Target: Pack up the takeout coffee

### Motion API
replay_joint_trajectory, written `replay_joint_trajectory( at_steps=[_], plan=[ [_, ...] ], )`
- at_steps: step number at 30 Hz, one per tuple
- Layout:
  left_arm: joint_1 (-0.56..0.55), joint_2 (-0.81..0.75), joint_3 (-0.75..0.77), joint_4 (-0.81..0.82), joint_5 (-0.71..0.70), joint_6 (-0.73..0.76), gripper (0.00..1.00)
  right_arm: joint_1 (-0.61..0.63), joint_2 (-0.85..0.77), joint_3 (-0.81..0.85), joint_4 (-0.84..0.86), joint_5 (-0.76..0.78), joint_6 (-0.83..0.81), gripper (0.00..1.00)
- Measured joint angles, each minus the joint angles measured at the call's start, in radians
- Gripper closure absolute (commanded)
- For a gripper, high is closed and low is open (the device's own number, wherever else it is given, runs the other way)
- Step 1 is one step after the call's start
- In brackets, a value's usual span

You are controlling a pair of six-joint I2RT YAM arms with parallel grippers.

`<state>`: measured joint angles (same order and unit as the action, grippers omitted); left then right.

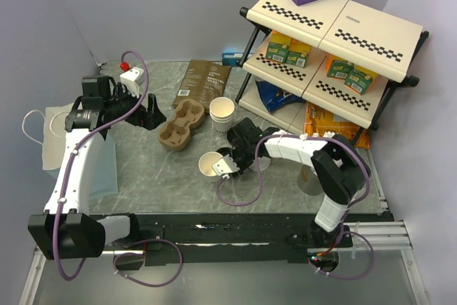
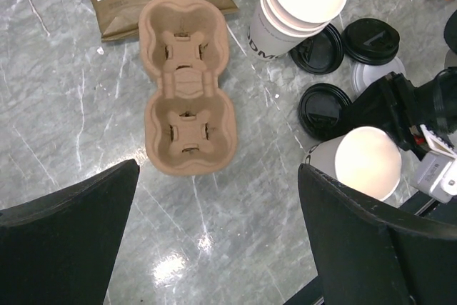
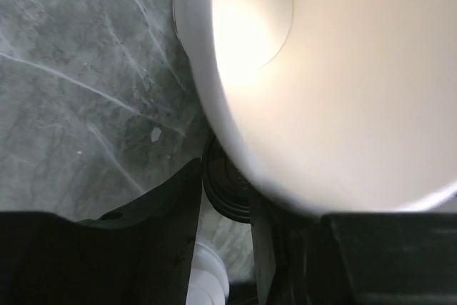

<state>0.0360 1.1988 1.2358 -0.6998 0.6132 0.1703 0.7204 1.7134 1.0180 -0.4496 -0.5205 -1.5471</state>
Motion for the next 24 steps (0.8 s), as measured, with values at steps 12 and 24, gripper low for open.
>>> replay_joint_trajectory(
  at_steps=[12,24],
  plan=[
    [0.014,0.000,-0.003,0.000,0.015,-0.005,0.01,0.000,0.043,0.000,0.020,0.018,-0.011,0.74],
    [0.018,-0.007,-0.021,0.056,0.018,-0.007,0.00,0.000,-0.002,-0.031,0.012,0.049,0.029,0.96]
  ],
)
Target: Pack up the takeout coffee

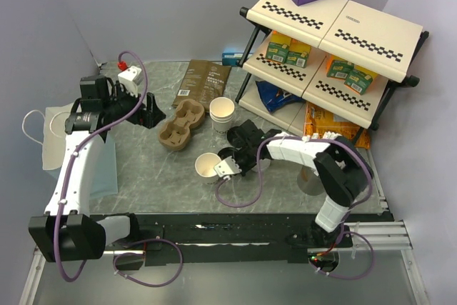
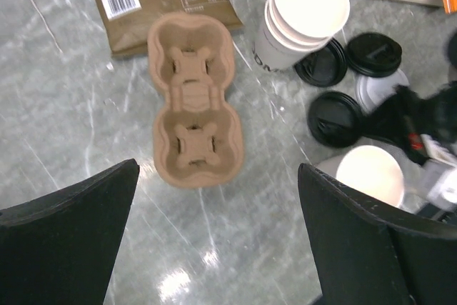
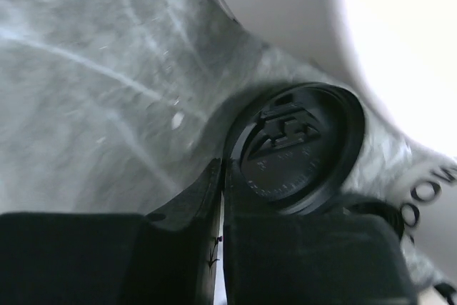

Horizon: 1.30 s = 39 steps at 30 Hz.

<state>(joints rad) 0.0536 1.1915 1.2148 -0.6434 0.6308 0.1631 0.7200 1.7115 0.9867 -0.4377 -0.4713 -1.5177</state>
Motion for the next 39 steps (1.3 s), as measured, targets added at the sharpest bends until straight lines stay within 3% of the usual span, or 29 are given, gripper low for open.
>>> replay_joint_trajectory(
  at_steps=[6,11,15,19,26,31,39],
  plan=[
    [-0.005,-0.051,-0.078,0.115,0.036,0.012,0.01,-0.002,-0.165,0.020,-0.159,-0.003,0.082,0.96],
    [-0.073,-0.048,-0.077,0.128,0.079,0.066,0.01,-0.023,-0.260,0.187,-0.333,-0.054,0.222,0.96],
    [-0.190,-0.051,-0.079,0.105,0.069,0.140,0.00,-0.037,-0.321,0.320,-0.413,-0.140,0.391,0.96],
    [-0.254,-0.095,-0.120,0.090,0.042,0.190,0.01,-0.042,-0.325,0.420,-0.379,-0.262,0.653,0.96],
    [-0.255,-0.150,-0.137,0.024,-0.003,0.240,0.01,-0.101,-0.264,0.392,-0.004,-0.519,1.292,0.96],
    [-0.255,-0.175,-0.169,-0.009,-0.023,0.270,0.01,-0.105,-0.216,0.208,0.411,-0.664,1.760,0.96],
    [-0.304,-0.151,-0.178,-0.072,-0.008,0.338,0.01,-0.106,-0.073,0.093,0.865,-0.822,2.253,0.96]
  ],
)
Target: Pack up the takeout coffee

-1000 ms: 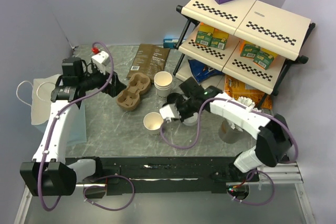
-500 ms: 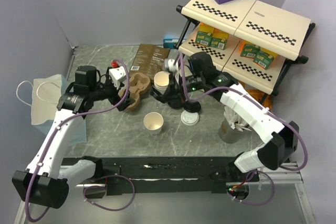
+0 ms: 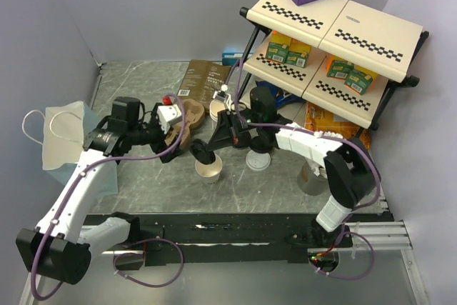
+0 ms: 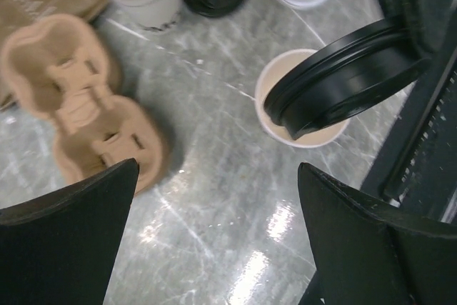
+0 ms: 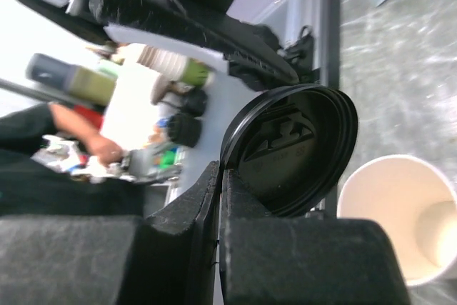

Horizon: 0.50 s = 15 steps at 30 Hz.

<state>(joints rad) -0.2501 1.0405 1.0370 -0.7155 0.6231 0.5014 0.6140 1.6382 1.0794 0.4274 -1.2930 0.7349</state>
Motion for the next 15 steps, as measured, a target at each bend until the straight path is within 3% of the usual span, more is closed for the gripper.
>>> replay_joint_trajectory(
  at_steps=[5,15],
  plan=[
    [-0.055,0.058,-0.003,-0.003,0.008,0.010,0.00,-0.013,0.064,-0.048,0.195,-0.041,0.206,0.96],
    [-0.143,0.130,-0.035,0.064,0.020,0.002,0.01,-0.049,0.084,-0.085,0.200,-0.040,0.256,0.94]
  ],
)
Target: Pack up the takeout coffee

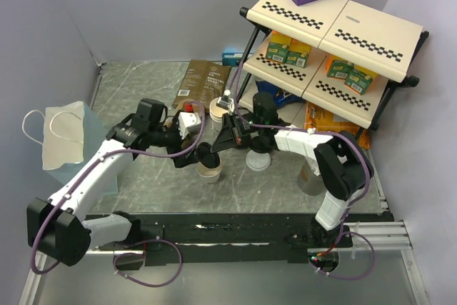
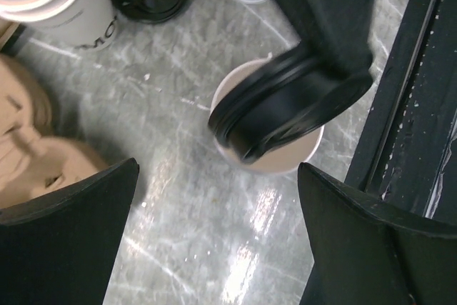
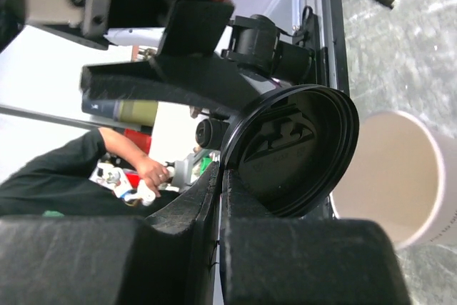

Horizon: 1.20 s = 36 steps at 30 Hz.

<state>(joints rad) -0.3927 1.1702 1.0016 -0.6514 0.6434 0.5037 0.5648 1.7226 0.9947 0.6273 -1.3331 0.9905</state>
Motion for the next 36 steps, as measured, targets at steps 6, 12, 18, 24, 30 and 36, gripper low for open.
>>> replay_joint_trajectory(
  at_steps=[6,12,18,24,30,36],
  plan=[
    [-0.041,0.045,-0.006,0.061,0.008,-0.018,0.01,-0.001,0.049,0.000,-0.046,0.005,-0.008,0.94],
    [-0.051,0.092,-0.006,0.097,0.016,-0.019,0.01,-0.003,0.057,0.000,-0.113,0.012,-0.045,0.92],
    [-0.055,0.121,-0.006,0.112,0.032,-0.019,0.01,-0.017,0.070,0.000,-0.186,0.031,-0.091,0.89],
    [-0.057,0.131,-0.006,0.118,0.050,-0.019,0.01,-0.033,0.084,0.000,-0.236,0.040,-0.115,0.81],
    [-0.060,0.152,-0.006,0.117,0.060,-0.019,0.01,-0.040,0.084,0.003,-0.286,0.055,-0.152,0.69],
    [-0.061,0.170,-0.006,0.122,0.074,-0.023,0.01,-0.051,0.084,0.014,-0.337,0.069,-0.180,0.63]
  ],
)
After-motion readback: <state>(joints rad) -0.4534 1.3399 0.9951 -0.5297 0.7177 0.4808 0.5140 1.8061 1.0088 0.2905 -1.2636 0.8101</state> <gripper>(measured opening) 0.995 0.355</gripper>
